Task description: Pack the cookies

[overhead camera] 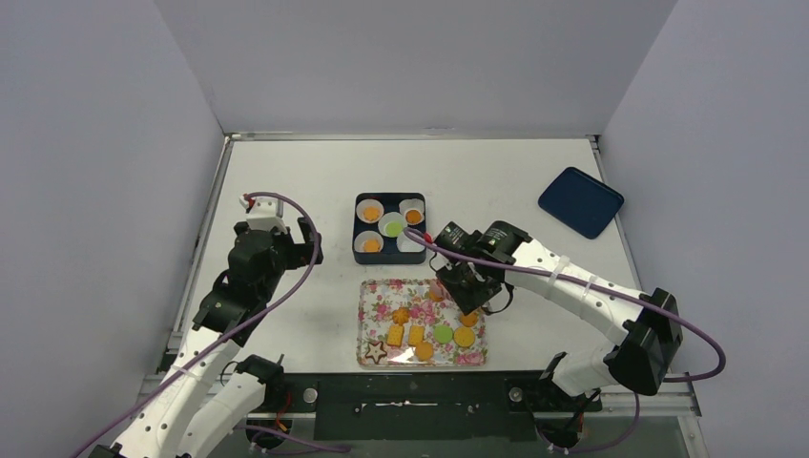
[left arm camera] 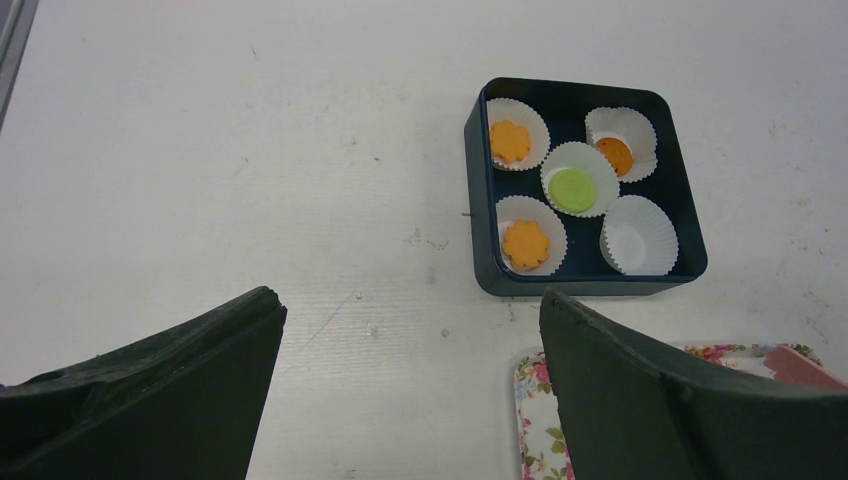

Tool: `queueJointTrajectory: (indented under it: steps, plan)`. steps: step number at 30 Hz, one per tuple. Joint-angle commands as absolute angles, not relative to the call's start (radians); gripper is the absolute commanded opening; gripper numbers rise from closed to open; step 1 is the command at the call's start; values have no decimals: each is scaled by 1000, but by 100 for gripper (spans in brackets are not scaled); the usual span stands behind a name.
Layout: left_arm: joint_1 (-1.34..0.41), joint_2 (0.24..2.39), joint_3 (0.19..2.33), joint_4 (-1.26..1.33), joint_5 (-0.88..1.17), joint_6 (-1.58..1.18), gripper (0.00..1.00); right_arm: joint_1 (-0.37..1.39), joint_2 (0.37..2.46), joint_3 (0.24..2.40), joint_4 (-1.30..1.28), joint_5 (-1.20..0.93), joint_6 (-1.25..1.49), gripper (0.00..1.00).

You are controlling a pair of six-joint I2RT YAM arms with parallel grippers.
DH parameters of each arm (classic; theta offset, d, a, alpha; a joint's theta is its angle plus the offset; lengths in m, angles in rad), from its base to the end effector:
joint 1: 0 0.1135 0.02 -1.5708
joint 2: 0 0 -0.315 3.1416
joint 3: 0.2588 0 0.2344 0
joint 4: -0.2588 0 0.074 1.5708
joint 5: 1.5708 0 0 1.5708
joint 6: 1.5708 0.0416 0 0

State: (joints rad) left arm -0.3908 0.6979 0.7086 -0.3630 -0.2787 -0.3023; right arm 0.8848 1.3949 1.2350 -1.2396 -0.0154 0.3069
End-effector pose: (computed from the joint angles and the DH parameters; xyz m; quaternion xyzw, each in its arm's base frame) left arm 0.1075 -0.0319 0.3390 -0.0435 0.8148 -0.0853 0.5717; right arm 0.1375 0.1690 0.3329 -0.2845 0.9548 0.0544 0.0665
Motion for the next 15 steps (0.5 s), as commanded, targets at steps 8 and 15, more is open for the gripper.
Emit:
queueJointTrajectory:
  steps: [8,15]
  plan:
    - [-385,700,711,-326,-260,-295,97,851,1390,1195,-1179,-53,260,38]
    - [-385,702,711,-325,-259,-295,97,848,1418,1188,-1158,-76,234,38]
